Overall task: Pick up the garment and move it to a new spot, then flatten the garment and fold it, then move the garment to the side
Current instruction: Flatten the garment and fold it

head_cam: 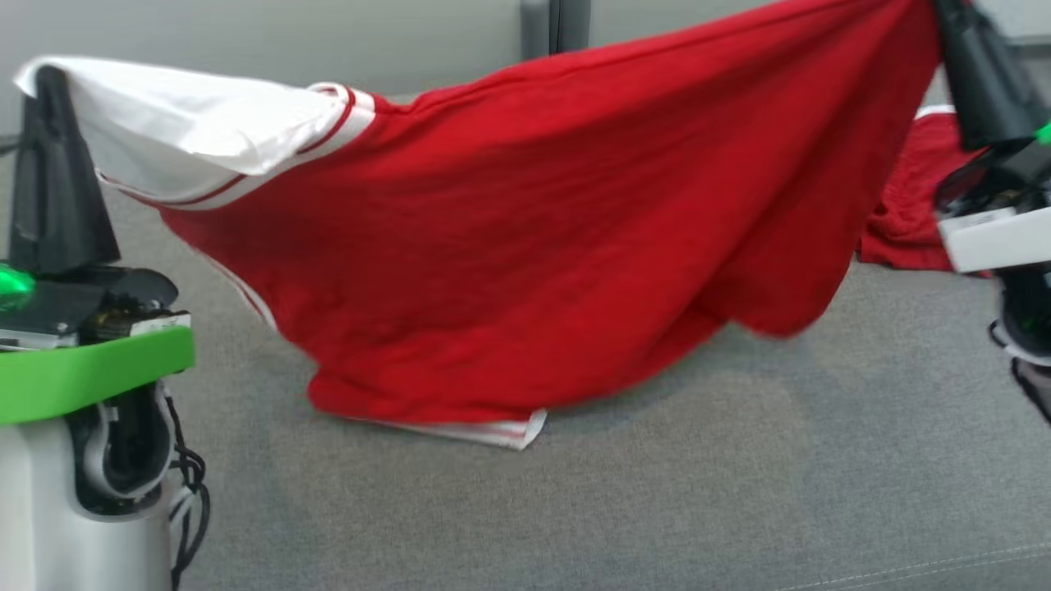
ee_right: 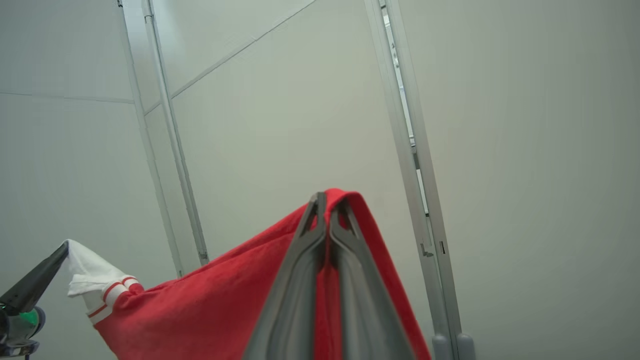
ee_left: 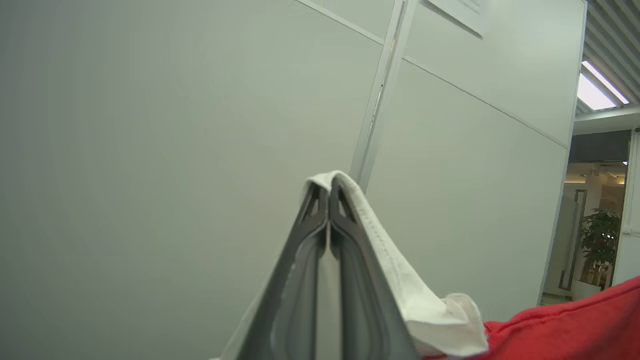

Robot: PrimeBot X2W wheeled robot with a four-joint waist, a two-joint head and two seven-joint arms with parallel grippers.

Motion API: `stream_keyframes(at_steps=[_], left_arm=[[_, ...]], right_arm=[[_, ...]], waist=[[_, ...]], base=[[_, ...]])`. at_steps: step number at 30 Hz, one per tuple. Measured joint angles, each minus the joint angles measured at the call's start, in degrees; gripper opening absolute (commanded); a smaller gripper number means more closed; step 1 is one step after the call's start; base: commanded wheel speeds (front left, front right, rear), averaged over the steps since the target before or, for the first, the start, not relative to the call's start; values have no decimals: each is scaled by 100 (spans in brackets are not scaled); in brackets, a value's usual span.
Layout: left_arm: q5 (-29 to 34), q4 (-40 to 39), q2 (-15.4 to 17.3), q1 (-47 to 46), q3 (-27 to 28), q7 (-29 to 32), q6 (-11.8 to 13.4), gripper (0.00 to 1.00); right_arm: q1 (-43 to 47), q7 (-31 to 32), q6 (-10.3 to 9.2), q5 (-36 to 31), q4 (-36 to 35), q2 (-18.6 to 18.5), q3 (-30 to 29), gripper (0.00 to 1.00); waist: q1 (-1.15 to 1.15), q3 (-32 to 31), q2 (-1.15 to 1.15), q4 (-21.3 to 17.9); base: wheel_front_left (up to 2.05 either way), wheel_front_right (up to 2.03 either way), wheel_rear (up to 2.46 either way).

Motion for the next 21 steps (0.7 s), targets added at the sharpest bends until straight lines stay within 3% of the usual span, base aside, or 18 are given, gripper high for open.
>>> stream_keyframes(at_steps=[8, 13, 16, 21], left_arm=[[335, -1281, 461, -443, 196, -18, -9, 0], [357, -1997, 543, -447, 145, 86, -9, 0], [305, -2432, 541, -460, 81, 245, -8, 0], [133, -2114, 521, -445, -118, 806, 108, 0]], right_arm=[[-75, -3, -73, -119, -766, -162, -1102, 0], [-81, -7, -126, -98, -1276, -318, -1131, 0], [-79, -8, -260, -21, -1581, -420, -1289, 0], [197, 417, -421, 223, -1279, -499, -1012, 0]], waist=[[0, -616, 0, 5], [-1, -919, 0, 7], [-1, -981, 0, 1], [-1, -899, 0, 24]], base=[[0, 0, 0], [0, 0, 0], [0, 0, 0], [0, 0, 0]])
